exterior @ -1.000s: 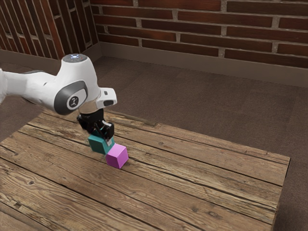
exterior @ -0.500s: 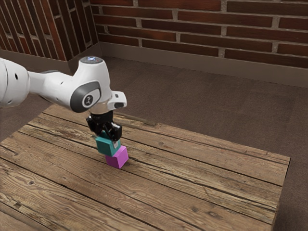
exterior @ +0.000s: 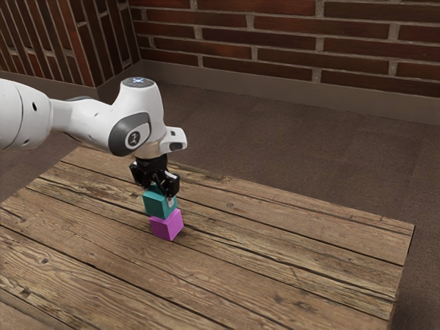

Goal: Pick up the blue block with one arm, and put the blue block on the pink block with one arm

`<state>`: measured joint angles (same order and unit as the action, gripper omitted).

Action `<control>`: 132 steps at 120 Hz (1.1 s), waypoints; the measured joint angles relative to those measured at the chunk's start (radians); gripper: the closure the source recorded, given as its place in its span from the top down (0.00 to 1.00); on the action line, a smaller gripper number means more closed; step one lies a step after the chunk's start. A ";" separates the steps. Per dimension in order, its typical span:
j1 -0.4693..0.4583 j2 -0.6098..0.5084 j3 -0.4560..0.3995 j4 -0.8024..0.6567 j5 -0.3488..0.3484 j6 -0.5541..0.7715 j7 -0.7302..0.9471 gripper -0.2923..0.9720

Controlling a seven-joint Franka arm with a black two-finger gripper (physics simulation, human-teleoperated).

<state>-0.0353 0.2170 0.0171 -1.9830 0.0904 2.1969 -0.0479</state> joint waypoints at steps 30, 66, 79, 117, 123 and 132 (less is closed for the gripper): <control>0.000 0.007 0.000 0.014 0.001 -0.008 0.002 0.45; 0.000 0.024 0.000 0.023 -0.004 -0.011 0.007 0.55; 0.000 0.024 -0.001 0.025 -0.012 -0.013 0.016 0.63; -0.001 -0.067 -0.004 0.049 -0.021 -0.053 0.033 0.74; -0.002 -0.083 -0.006 0.055 -0.021 -0.065 0.035 0.74; -0.002 -0.098 -0.007 0.063 -0.021 -0.080 0.037 0.75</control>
<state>-0.0372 0.1189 0.0096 -1.9199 0.0690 2.1172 -0.0106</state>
